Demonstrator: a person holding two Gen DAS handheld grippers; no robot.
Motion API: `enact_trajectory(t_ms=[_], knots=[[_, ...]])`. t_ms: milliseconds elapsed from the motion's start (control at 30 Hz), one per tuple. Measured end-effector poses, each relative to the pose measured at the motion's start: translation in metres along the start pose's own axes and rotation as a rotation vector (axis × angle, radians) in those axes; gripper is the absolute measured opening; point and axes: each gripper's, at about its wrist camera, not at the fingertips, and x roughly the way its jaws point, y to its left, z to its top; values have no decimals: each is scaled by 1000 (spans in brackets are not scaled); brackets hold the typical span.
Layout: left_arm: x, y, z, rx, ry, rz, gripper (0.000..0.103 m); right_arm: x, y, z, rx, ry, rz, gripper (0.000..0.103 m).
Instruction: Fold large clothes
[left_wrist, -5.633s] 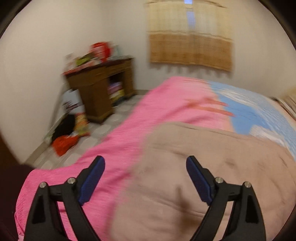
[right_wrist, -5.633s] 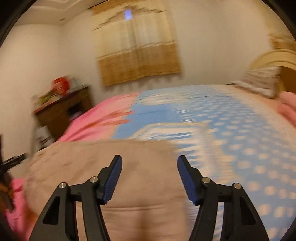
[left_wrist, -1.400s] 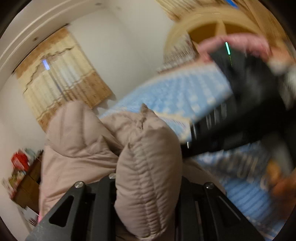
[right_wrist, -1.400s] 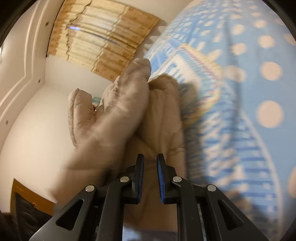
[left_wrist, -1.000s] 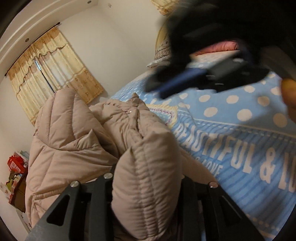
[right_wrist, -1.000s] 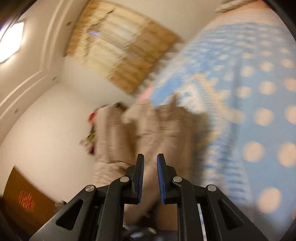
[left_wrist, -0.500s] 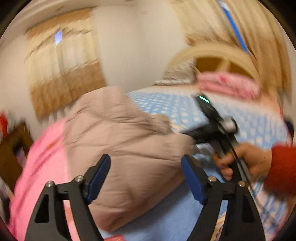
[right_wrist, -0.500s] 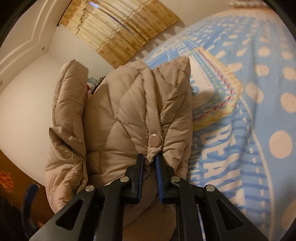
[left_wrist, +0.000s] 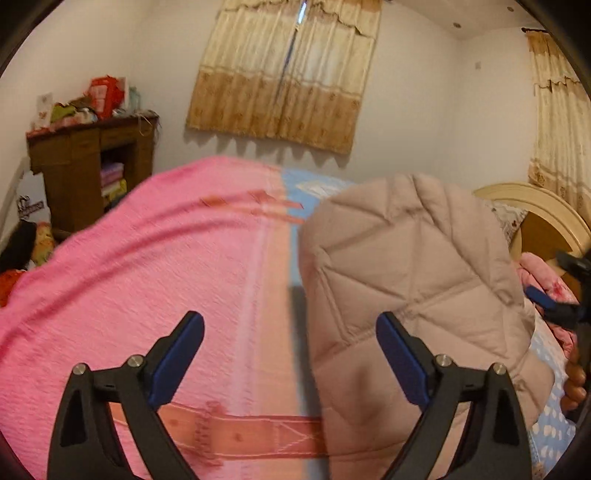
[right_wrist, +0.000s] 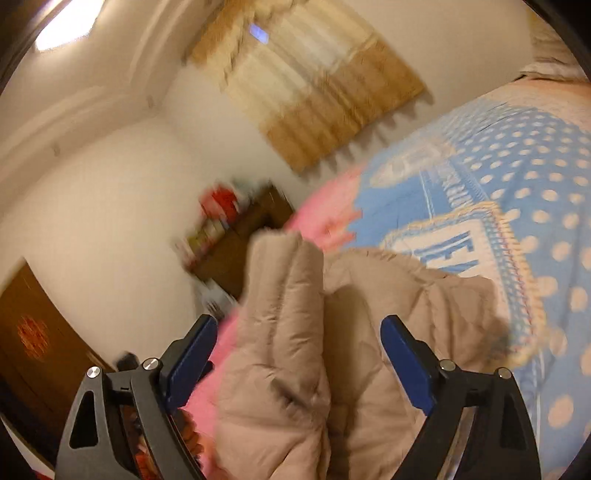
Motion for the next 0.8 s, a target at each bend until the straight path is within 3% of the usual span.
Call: enact_trajectory(t_ms=[100, 167, 200, 233, 367, 467, 567, 700, 800], knots=[[7, -13, -7, 7, 1, -16, 96, 39, 13, -9, -38, 111, 52, 90], [8, -18, -5, 26, -9, 0, 95, 44, 34, -17, -147, 125, 29, 39], [7, -21, -4, 39, -16, 6, 95, 41, 47, -23, -210, 114, -14, 25], [6, -24, -1, 54, -20, 1, 95, 33, 55, -28, -239, 82, -23, 21], [5, -40, 13, 87, -67, -31, 95, -17, 51, -39, -175, -76, 29, 15], [-4, -61, 19, 129, -121, -31, 95, -51, 19, -52, -57, -197, 22, 14], [2, -86, 23, 167, -136, -32, 97, -59, -30, -73, 112, -233, -12, 14], [31, -130, 21, 282, -87, 9, 97, -46, -87, -103, 263, -235, -58, 18], [69, -159, 3, 396, 3, 105, 98, -39, -120, -118, 398, -253, -8, 21]])
